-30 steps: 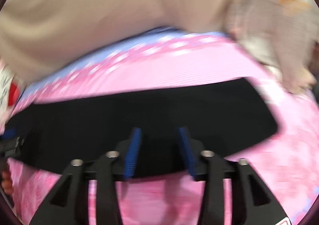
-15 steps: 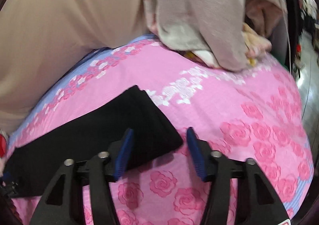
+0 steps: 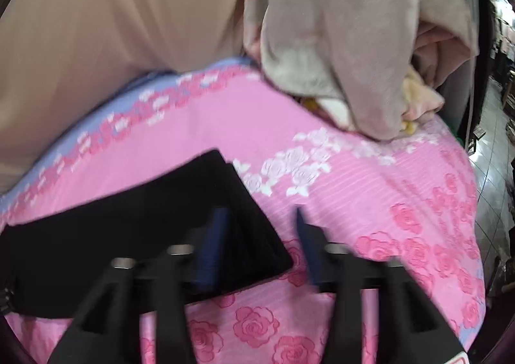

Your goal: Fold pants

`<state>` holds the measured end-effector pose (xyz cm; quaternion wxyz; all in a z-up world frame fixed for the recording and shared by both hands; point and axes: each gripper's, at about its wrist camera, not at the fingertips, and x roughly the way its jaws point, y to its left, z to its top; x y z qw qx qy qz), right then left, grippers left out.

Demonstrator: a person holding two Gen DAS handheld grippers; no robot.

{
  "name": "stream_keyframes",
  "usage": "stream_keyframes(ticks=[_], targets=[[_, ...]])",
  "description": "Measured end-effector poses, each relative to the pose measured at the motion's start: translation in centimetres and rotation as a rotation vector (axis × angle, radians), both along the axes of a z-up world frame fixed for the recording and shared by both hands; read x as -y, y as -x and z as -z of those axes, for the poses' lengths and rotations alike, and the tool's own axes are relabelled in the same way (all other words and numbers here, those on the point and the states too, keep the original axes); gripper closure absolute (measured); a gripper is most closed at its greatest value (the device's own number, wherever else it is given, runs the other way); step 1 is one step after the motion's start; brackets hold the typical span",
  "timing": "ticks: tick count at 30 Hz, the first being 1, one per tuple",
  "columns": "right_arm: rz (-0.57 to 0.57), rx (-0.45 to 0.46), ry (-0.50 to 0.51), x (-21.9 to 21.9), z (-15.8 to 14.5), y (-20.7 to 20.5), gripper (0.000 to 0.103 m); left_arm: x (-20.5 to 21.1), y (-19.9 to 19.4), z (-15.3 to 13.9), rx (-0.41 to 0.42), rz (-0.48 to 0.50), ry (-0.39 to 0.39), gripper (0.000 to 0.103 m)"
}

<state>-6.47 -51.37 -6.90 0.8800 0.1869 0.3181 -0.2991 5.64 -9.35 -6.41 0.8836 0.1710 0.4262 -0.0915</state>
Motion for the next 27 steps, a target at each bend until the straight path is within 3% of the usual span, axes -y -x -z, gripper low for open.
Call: stream_keyframes(ticks=[4,9,13,14,16,18,22,27], targets=[[-0.02,0.015,-0.085,0.0,0.5,0.6,0.033,-0.1,-0.1,0.3,-0.012,0.003,0.017,0.005],[0.01,-0.055,-0.179,0.4,3.2,-0.4,0.032,-0.6,0.1,0.2,-0.012,0.006,0.036,0.005],[0.038,-0.048,-0.178,0.1,3.4,-0.8,0.034,-1.8,0.1,-0.1,-0.011,-0.006,0.067,0.005],[0.04,-0.044,-0.181,0.0,3.4,-0.9,0.038,-2.2,0.1,-0.1,-0.015,-0.011,0.074,0.005],[0.028,-0.049,-0.183,-0.4,3.4,-1.3,0.073,-2.7,-0.1,0.0,-0.023,-0.023,0.081,0.005],[0.007,-0.005,-0.243,-0.5,3.5,-1.4,0.084,-3.2,-0.1,0.0,-0.03,-0.03,0.092,0.005],[0.0,0.075,-0.275,-1.5,2.5,-1.1,0.086,-4.4,0.1,-0.4,-0.014,-0.029,0.102,0.005],[-0.123,0.202,-0.314,-4.5,-1.5,-2.1,0.086,-7.3,-0.3,-0.5,-0.003,-0.081,0.13,0.005]])
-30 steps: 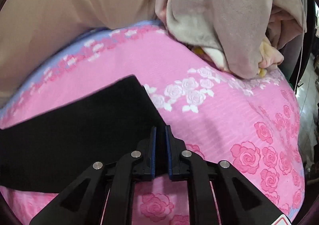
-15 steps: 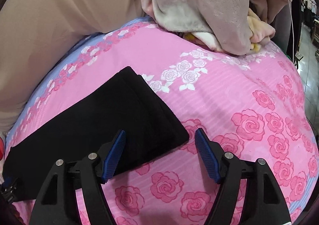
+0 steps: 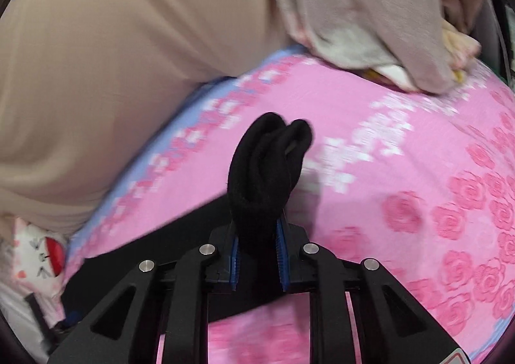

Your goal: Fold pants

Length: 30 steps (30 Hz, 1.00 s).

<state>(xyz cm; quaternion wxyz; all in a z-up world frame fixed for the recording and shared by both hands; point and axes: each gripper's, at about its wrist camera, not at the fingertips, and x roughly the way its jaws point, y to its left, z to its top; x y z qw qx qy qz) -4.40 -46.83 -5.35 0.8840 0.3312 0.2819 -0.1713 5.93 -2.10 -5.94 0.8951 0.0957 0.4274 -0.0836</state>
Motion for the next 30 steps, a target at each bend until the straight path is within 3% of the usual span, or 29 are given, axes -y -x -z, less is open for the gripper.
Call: stream_keyframes(ticks=[6,13,21,30], targets=[[-0.256,0.093,0.097,-9.2,-6.1,-5.0,0.086,-4.3,-0.6,-0.3,0.001,-0.077,0.059,0.005],[-0.54,0.101,0.138,-20.5,-7.4,-11.9,0.086,-10.3,-0.9,-0.8,0.024,-0.174,0.087,0.005],[-0.802,-0.02,0.15,-32.9,-3.3,-17.4,0.086,-15.9,-0.8,-0.6,0.026,-0.254,0.108,0.005],[-0.907,-0.165,0.168,-39.1,3.3,-18.8,0.085,-18.4,-0.6,-0.3,0.021,-0.267,0.132,0.005]])
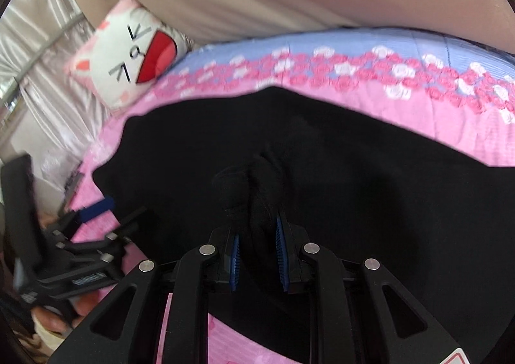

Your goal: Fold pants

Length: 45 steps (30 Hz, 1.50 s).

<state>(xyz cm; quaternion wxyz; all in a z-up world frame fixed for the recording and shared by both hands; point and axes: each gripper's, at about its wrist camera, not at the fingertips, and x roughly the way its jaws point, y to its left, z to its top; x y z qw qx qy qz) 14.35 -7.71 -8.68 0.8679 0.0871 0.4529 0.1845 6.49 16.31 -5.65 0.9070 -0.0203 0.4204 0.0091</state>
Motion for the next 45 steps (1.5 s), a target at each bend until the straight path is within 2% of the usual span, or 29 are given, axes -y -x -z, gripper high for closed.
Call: stream_keyframes(ticks=[3,5,6,8,10,12,16,17,19,21,22,24,25,26,27,30,32,34,35,36,37,38,39,40,41,42,43,44,45], targets=[[-0.024,0.009,0.036,-0.4,0.6,0.5,0.08,0.3,-0.3,0.2,-0.01,0.018,0.009,0.005],[-0.052,0.035,0.07,-1.0,0.3,1.3,0.069,0.8,-0.4,0.4,-0.025,0.044,0.018,0.005],[-0.069,0.043,0.066,-1.1,-0.1,1.9,0.059,1.0,-0.5,0.5,-0.036,0.063,0.029,0.005],[-0.083,0.062,0.047,-0.5,-1.1,3.4,0.051,1.3,-0.6,0.4,-0.065,0.122,0.088,0.005],[-0.07,0.115,0.038,1.0,-2.7,5.4,0.045,1.6,-0.7,0.1,-0.089,0.19,0.186,0.005],[-0.007,0.198,0.038,3.8,-4.6,7.7,0.044,2.2,-1.3,-0.1,-0.113,0.218,0.25,0.005],[0.191,0.234,0.127,9.5,-5.7,9.9,0.044,5.2,-4.0,1.4,-0.216,0.265,0.325,0.005],[0.238,0.226,0.135,10.9,-5.7,10.2,0.044,6.1,-4.6,1.7,-0.216,0.253,0.299,0.005],[0.344,0.199,0.108,14.1,-5.4,11.1,0.044,7.9,-5.0,1.6,-0.159,0.259,0.223,0.006],[0.411,0.167,0.035,16.7,-4.7,12.0,0.043,9.3,-5.4,1.9,-0.159,0.265,0.217,0.01],[0.445,0.153,0.005,18.0,-4.4,12.3,0.043,10.0,-5.3,1.8,-0.138,0.243,0.181,0.014],[0.48,0.135,0.004,19.5,-3.7,12.6,0.043,10.6,-5.0,1.5,-0.113,0.221,0.138,0.05],[0.488,0.132,0.011,19.8,-3.4,12.7,0.043,10.9,-4.9,1.3,-0.105,0.227,0.153,0.059],[0.495,0.128,0.017,20.1,-3.1,12.8,0.043,11.0,-5.0,1.0,-0.103,0.223,0.161,0.076],[0.5,0.123,0.018,20.3,-2.9,12.7,0.043,10.9,-4.9,0.8,-0.094,0.221,0.162,0.088],[0.51,0.105,-0.013,20.6,-2.1,12.0,0.043,9.7,-5.2,-0.1,-0.087,0.226,0.216,0.088],[0.508,0.109,-0.041,20.7,-2.2,12.4,0.043,8.9,-5.1,-0.7,-0.064,0.211,0.216,0.088],[0.495,0.129,-0.044,20.3,-2.2,12.5,0.043,8.3,-5.2,-0.2,-0.053,0.175,0.14,0.088],[0.485,0.134,-0.025,20.1,-2.2,12.4,0.043,8.1,-5.5,0.8,-0.081,0.166,0.128,0.087],[0.479,0.131,-0.009,20.0,-2.1,12.1,0.043,7.7,-5.6,1.4,-0.089,0.168,0.147,0.082],[0.478,0.119,0.015,19.6,-2.0,11.6,0.043,7.5,-4.9,1.1,-0.058,0.164,0.136,0.078],[0.471,0.121,0.017,19.2,-2.3,11.3,0.043,7.4,-4.4,0.5,-0.039,0.153,0.112,0.068],[0.44,0.14,-0.006,18.4,-3.0,11.0,0.043,6.9,-3.6,-0.4,-0.003,0.126,0.108,0.045],[0.41,0.156,-0.022,17.6,-3.6,10.7,0.043,6.3,-3.0,-1.0,0.028,0.104,0.121,0.028],[0.371,0.171,-0.034,16.5,-4.3,10.3,0.043,5.4,-2.4,-1.7,0.063,0.077,0.135,0.006],[0.311,0.191,-0.031,14.8,-5.0,9.5,0.044,4.1,-1.6,-2.5,0.101,0.044,0.151,0.007],[0.278,0.203,-0.011,13.5,-5.4,8.9,0.052,3.4,-1.3,-2.9,0.113,0.025,0.147,0.007],[0.236,0.21,0.018,11.8,-5.7,8.0,0.065,2.7,-1.0,-3.2,0.123,0.007,0.142,0.007],[0.174,0.201,0.049,9.6,-5.6,6.6,0.1,1.9,-0.8,-3.4,0.128,-0.012,0.138,0.007]])
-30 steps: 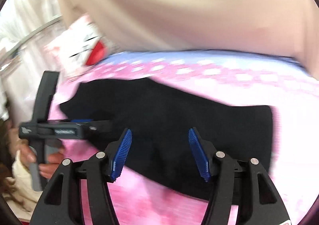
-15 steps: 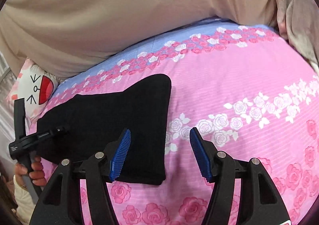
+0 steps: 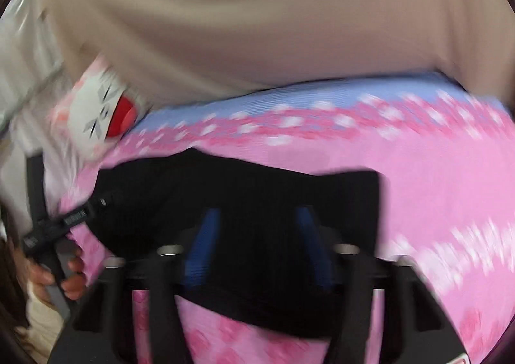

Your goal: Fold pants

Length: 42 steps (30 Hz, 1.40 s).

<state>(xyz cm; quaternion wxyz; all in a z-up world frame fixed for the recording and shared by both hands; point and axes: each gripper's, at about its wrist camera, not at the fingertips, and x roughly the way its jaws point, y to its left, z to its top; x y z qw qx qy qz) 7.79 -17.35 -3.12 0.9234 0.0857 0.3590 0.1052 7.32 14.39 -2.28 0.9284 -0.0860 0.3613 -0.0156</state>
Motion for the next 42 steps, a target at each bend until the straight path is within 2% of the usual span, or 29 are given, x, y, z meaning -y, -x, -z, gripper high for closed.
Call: stream_keyframes(ticks=[1,4,6,7,8,9,12,14,16,17,18,20,22,24,27,29,30,32,34,35,37,38,39,40,42], targets=[[-0.04,-0.021,0.004,-1.2,0.4,-1.2,0.103,-0.9,0.1,-0.1,-0.004,-0.019,-0.002,0.007],[-0.118,-0.096,-0.005,-4.9,3.2,-5.2,0.103,-3.5,0.0,0.5,-0.027,-0.068,0.012,0.007],[-0.141,-0.175,0.063,-7.1,5.9,-7.3,0.103,-5.2,0.3,1.0,-0.044,-0.101,0.013,0.007],[-0.126,-0.15,0.096,-7.9,6.4,-7.7,0.103,-6.4,0.5,1.2,-0.055,-0.134,0.009,0.007],[-0.115,-0.145,0.119,-8.5,5.9,-7.7,0.103,-7.5,0.6,1.4,-0.061,-0.165,0.01,0.007],[-0.112,-0.154,0.132,-8.9,5.5,-7.7,0.097,-8.7,0.9,1.7,-0.063,-0.186,0.015,0.007],[-0.162,-0.121,0.062,-10.5,3.5,-7.2,0.096,-12.6,1.2,2.6,-0.075,-0.271,0.052,0.007],[-0.189,-0.129,0.095,-12.1,3.9,-7.9,0.096,-14.5,1.3,3.2,-0.087,-0.324,0.087,0.007],[-0.206,-0.179,0.138,-13.6,6.0,-9.2,0.097,-15.9,1.2,3.7,-0.098,-0.341,0.124,0.007],[-0.193,-0.148,0.129,-13.7,5.9,-9.1,0.097,-16.0,1.3,3.8,-0.097,-0.341,0.13,0.007],[-0.189,-0.162,0.116,-13.5,5.4,-8.9,0.096,-16.1,1.3,3.7,-0.095,-0.336,0.126,0.007],[-0.163,-0.158,0.075,-11.9,3.8,-7.4,0.084,-15.8,1.7,3.4,-0.079,-0.322,0.088,0.007],[-0.093,-0.106,0.04,-8.6,2.2,-5.1,0.041,-15.6,2.1,3.2,-0.069,-0.323,0.061,0.006],[0.071,-0.06,0.024,-2.9,1.0,-1.5,0.034,-15.8,2.3,3.4,-0.072,-0.343,0.06,0.005],[0.242,-0.118,-0.003,3.4,1.8,1.7,0.033,-15.6,2.1,3.9,-0.088,-0.355,0.121,0.005],[0.304,-0.177,-0.118,7.0,3.4,3.4,0.033,-14.4,1.6,3.9,-0.091,-0.323,0.15,0.005],[0.313,-0.215,-0.215,8.4,4.8,4.0,0.033,-13.6,1.5,3.7,-0.092,-0.304,0.149,0.005],[0.28,-0.229,-0.314,8.9,6.4,4.2,0.033,-11.2,0.9,3.2,-0.091,-0.247,0.116,0.005],[0.256,-0.234,-0.324,8.0,7.7,3.8,0.03,-8.8,0.6,2.6,-0.09,-0.192,0.075,0.005],[0.251,-0.208,-0.315,7.5,7.8,3.7,0.028,-8.0,0.6,2.4,-0.088,-0.174,0.064,0.005],[0.208,-0.175,-0.294,6.6,8.1,3.6,0.029,-6.1,1.0,1.9,-0.079,-0.147,0.038,0.005],[0.206,-0.166,-0.287,6.2,8.3,3.6,0.034,-5.7,1.1,1.8,-0.077,-0.142,0.031,0.005],[0.189,-0.168,-0.292,5.6,8.6,3.4,0.059,-5.1,1.3,1.7,-0.078,-0.138,0.023,0.005],[0.172,-0.171,-0.301,5.4,8.8,3.5,0.068,-4.5,1.4,1.6,-0.083,-0.138,0.014,0.005],[0.17,-0.16,-0.335,5.8,9.0,3.6,0.075,-3.5,1.6,1.6,-0.097,-0.137,0.008,0.005]])
